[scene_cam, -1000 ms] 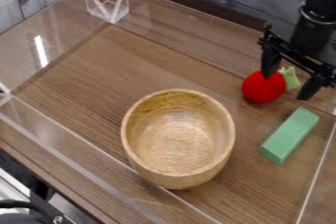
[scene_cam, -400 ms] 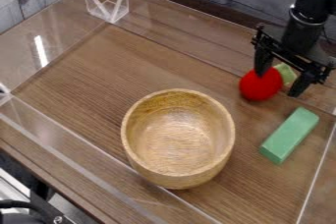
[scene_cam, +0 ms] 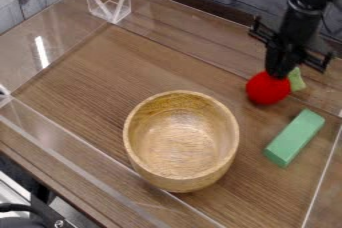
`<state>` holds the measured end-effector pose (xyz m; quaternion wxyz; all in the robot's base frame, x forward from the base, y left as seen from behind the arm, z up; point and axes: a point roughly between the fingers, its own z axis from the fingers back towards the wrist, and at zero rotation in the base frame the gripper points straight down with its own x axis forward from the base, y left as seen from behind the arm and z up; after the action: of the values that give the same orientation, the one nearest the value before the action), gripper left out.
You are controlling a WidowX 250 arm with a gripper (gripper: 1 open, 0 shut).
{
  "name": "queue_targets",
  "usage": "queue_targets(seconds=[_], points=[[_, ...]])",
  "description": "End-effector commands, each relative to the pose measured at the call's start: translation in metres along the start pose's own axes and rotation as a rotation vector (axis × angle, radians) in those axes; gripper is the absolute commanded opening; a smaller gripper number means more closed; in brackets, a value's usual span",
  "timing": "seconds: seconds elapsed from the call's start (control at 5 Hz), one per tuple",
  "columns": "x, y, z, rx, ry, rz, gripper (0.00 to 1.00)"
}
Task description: Move the red fruit to the left
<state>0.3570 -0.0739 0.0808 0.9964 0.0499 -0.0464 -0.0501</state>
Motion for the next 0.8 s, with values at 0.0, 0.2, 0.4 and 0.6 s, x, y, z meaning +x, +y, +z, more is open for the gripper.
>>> queue_targets(seconds=[0.0,0.2,0.4,0.6], points=[[0.013,0.027,0.056,-0.002,-0.123,0.075,0.00],[0.018,0.020,0.048,-0.005,-0.123,0.070,0.00],[0.021,0.011,0.031,-0.012,-0.108,0.037,1.00],[0.013,0.000,0.009,-0.017,-0.098,-0.003,1.00]])
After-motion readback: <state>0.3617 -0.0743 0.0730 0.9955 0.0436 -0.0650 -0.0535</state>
